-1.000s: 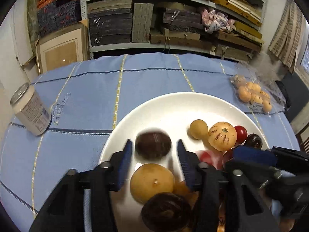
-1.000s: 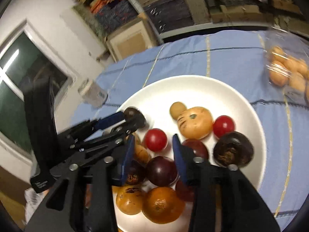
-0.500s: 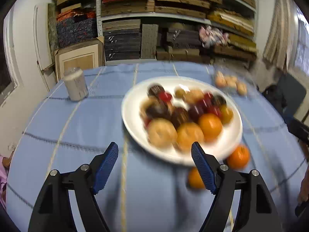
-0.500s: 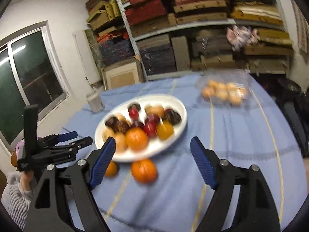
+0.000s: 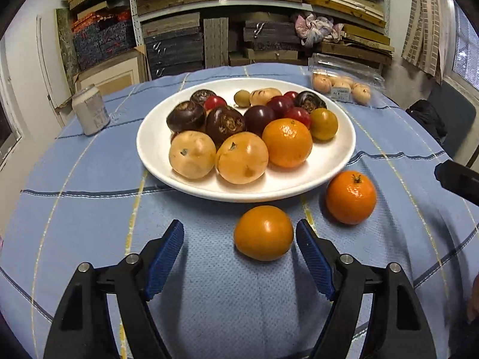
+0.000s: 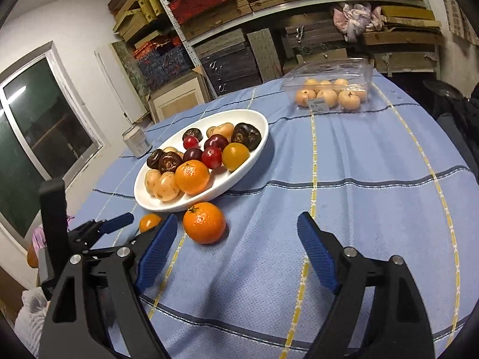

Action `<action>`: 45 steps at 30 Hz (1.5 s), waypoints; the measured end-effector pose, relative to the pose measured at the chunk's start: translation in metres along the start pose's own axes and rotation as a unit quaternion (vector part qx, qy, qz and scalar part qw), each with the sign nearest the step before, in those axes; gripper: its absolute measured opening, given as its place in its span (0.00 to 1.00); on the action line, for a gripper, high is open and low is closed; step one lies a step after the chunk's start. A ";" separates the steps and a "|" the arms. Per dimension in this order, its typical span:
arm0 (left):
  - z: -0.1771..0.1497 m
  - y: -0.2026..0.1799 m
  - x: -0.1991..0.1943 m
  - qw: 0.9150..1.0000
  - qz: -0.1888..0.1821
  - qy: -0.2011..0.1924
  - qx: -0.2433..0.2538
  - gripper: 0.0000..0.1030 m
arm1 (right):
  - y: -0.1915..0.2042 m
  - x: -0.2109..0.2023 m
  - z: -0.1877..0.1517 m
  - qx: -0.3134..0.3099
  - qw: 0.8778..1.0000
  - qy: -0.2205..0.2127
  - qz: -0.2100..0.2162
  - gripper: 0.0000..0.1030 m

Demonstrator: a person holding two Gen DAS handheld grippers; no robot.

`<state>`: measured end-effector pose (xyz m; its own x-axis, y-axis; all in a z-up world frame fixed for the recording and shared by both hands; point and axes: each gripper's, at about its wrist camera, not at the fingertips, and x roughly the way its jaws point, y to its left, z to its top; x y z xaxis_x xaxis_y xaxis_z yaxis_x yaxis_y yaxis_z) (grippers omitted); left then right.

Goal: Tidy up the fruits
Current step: 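Grasp an orange tangerine with each tool, then carry both tangerines over the bowl and open both tools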

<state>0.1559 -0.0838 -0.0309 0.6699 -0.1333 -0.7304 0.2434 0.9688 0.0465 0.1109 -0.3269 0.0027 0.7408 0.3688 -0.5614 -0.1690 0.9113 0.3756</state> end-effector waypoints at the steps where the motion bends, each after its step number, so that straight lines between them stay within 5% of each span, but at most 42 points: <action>1: 0.001 0.000 0.001 1.000 -0.004 0.002 0.000 0.65 | 0.000 0.001 0.001 0.000 1.000 0.003 -0.001 0.78; 7: 0.004 -0.001 0.007 1.000 -0.025 0.008 0.001 0.37 | 0.010 0.012 -0.007 -0.026 0.999 0.023 -0.010 0.78; 22: -0.012 0.039 -0.033 1.000 0.005 -0.022 -0.012 0.37 | 0.062 0.058 -0.009 -0.116 0.991 0.049 -0.040 0.78; 28: -0.013 0.041 -0.031 1.000 0.010 -0.021 -0.008 0.37 | 0.069 0.078 -0.012 -0.131 0.987 0.078 -0.054 0.66; 32: -0.013 0.039 -0.033 1.000 0.015 -0.025 -0.003 0.37 | 0.065 0.083 -0.011 -0.120 0.987 0.088 -0.054 0.43; 40: -0.008 0.035 -0.045 0.999 0.019 -0.044 0.001 0.37 | 0.063 0.069 -0.013 -0.107 0.990 0.091 -0.020 0.42; 45: 0.024 0.034 -0.051 0.998 0.011 -0.059 0.009 0.37 | 0.073 0.038 0.016 -0.091 0.995 0.040 0.007 0.42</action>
<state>0.1464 -0.0492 0.0241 0.7530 -0.1370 -0.6437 0.2398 0.9680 0.0745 0.1373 -0.2496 0.0201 0.6846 0.3878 -0.6172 -0.2982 0.9217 0.2483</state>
